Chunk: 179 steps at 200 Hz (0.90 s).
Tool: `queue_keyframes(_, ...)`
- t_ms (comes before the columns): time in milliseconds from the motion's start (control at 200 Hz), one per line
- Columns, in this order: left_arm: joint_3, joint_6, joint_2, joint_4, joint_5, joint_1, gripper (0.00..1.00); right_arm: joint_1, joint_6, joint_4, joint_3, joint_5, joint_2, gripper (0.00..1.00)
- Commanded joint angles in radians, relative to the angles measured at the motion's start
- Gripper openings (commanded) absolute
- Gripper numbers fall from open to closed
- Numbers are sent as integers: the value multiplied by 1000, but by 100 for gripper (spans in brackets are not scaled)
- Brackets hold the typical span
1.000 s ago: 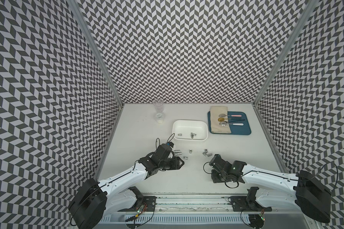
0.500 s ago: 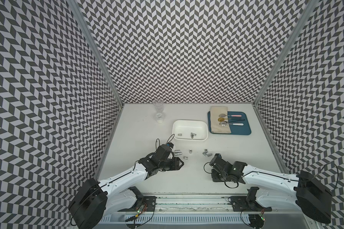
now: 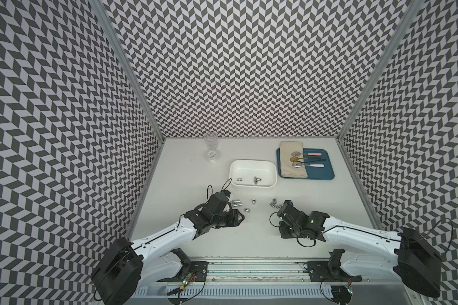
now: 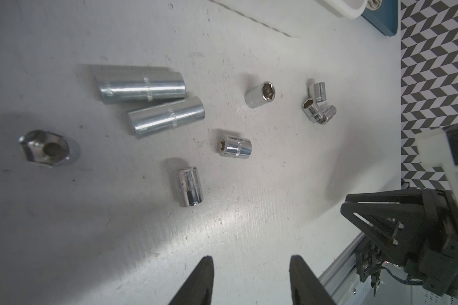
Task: Put the socket on the desktop into the storage box
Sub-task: Pick up the socket head at the center of the board, then place the socket head in the storage box.
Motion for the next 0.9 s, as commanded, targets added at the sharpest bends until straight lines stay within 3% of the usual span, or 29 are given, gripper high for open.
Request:
queue_keyframes(0,4,-13,-46,-11,-43,2,50,-6,-39,-1,73,45,25,18)
queue_keyframes(441,12,-45,-202,-89,-93,111,51,-162,-239,10,409,37,202,19)
queue_keyframes(891,65,-26,-204,-121,-84,201,51,-305,-346,45,717,-47,514,19)
